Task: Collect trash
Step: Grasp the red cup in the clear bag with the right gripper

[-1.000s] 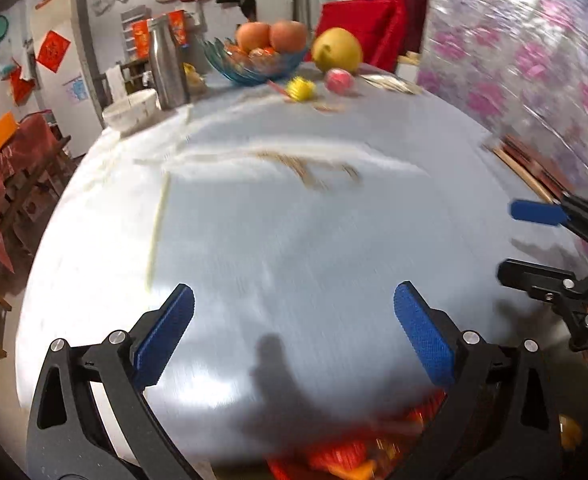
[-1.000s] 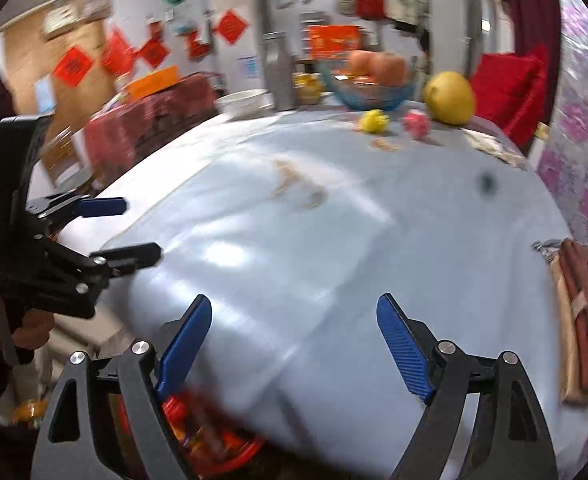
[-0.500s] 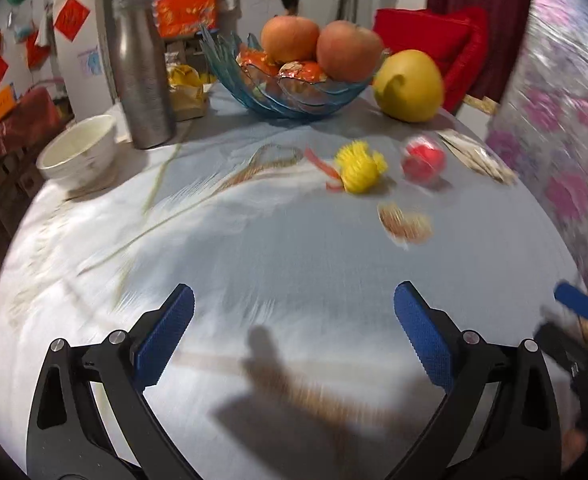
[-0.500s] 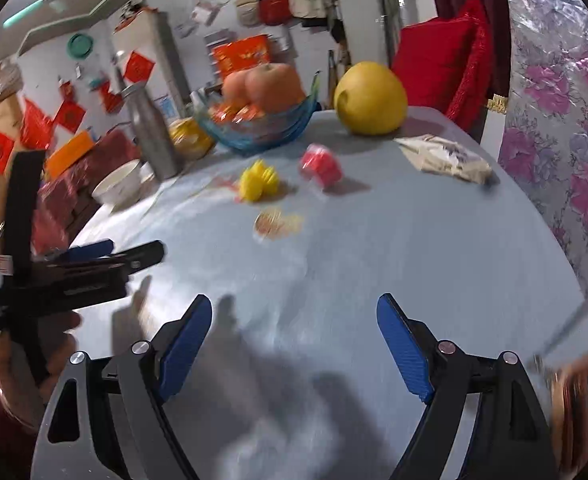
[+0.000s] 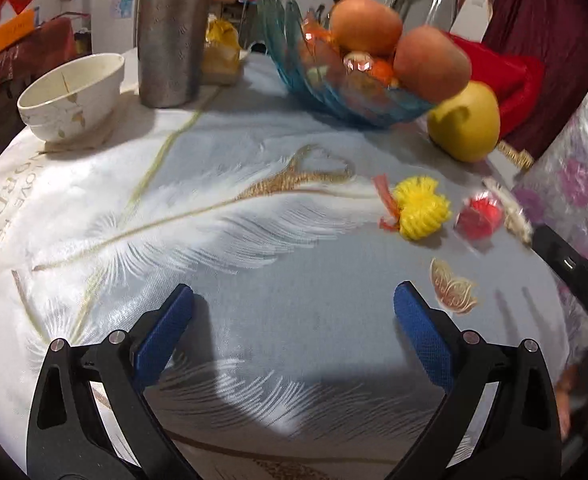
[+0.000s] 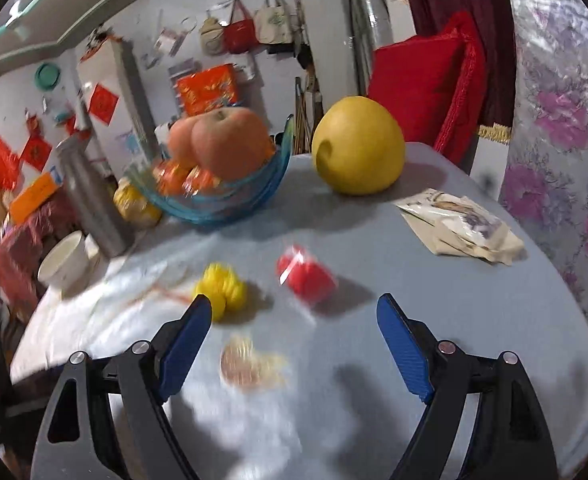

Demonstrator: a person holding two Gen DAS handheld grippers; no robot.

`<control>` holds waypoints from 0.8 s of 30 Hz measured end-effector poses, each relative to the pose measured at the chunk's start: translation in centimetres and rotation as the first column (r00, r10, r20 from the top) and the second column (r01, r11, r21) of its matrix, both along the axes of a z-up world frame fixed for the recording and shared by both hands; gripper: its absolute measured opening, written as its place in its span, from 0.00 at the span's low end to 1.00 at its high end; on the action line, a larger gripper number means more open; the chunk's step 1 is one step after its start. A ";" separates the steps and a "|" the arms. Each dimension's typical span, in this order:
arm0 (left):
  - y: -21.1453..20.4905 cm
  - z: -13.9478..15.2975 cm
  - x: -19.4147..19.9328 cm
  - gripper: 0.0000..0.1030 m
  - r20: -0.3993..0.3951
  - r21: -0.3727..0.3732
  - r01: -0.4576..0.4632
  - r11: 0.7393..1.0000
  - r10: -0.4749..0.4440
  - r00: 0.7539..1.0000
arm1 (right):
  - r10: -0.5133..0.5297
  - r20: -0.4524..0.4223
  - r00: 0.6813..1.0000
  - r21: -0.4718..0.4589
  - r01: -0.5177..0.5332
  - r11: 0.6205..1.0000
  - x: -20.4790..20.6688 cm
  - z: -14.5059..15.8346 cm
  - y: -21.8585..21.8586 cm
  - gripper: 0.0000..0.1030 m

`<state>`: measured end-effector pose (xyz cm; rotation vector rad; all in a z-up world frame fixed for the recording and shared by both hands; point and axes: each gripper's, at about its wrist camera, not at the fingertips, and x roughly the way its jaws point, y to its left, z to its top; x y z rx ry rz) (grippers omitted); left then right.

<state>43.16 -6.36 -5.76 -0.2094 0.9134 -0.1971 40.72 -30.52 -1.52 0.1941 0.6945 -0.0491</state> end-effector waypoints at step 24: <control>-1.4 -0.3 0.0 0.93 -0.006 0.095 0.026 0.995 -0.026 1.000 | 0.026 -0.147 0.989 0.160 -0.002 0.987 6.9 -5.3 -1.7 0.55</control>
